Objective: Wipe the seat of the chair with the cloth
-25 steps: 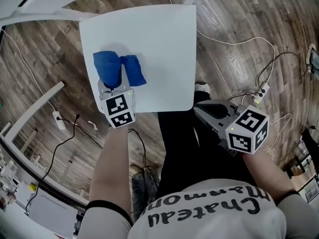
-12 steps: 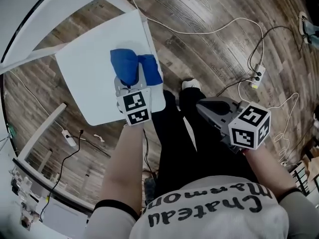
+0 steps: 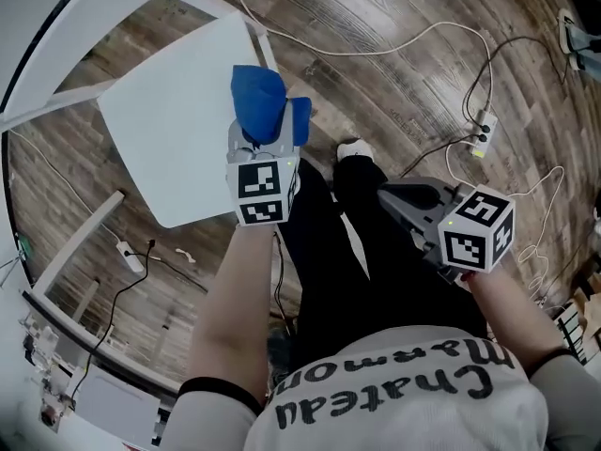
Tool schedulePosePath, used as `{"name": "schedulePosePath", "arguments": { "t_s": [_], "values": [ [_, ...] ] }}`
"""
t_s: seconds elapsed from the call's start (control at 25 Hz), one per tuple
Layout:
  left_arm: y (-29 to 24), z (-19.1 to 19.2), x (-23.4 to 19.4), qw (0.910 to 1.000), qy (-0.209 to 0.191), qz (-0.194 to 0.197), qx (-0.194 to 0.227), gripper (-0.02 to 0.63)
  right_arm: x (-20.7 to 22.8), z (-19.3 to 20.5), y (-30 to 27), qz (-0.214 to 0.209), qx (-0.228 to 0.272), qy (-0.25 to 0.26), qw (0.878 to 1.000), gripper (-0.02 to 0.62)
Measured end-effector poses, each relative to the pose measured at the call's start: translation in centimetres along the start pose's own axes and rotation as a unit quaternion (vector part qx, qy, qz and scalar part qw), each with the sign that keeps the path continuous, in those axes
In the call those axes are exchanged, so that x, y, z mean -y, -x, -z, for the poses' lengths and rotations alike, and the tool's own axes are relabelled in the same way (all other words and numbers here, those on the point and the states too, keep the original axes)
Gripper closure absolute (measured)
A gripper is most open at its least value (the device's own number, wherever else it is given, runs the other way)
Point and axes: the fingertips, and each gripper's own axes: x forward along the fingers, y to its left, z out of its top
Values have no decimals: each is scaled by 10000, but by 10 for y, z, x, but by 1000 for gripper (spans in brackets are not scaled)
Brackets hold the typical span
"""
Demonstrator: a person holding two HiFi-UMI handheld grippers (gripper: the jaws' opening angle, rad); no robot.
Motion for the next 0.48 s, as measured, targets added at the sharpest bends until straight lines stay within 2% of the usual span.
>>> {"name": "schedulePosePath", "arguments": {
  "t_s": [0.08,0.16,0.28,0.36,0.48],
  "values": [
    [18,-5,-9,9993,220,-148,278,487,-4,4,-9,-13,-101,76,9999,578],
    [40,6,-34,9981,337,-398,327,486,-11,5,-21,5,-109,85,9999,578],
    [78,43,-93,9947,513,-885,99,486,-32,10,-45,-63,-89,46,9999,578],
    [104,64,-138,9899,618,-1272,-30,486,-48,18,-64,-144,-180,84,9997,578],
    [146,102,-201,9805,572,-1850,-347,485,-71,36,-89,-240,-375,112,9989,578]
  ]
}}
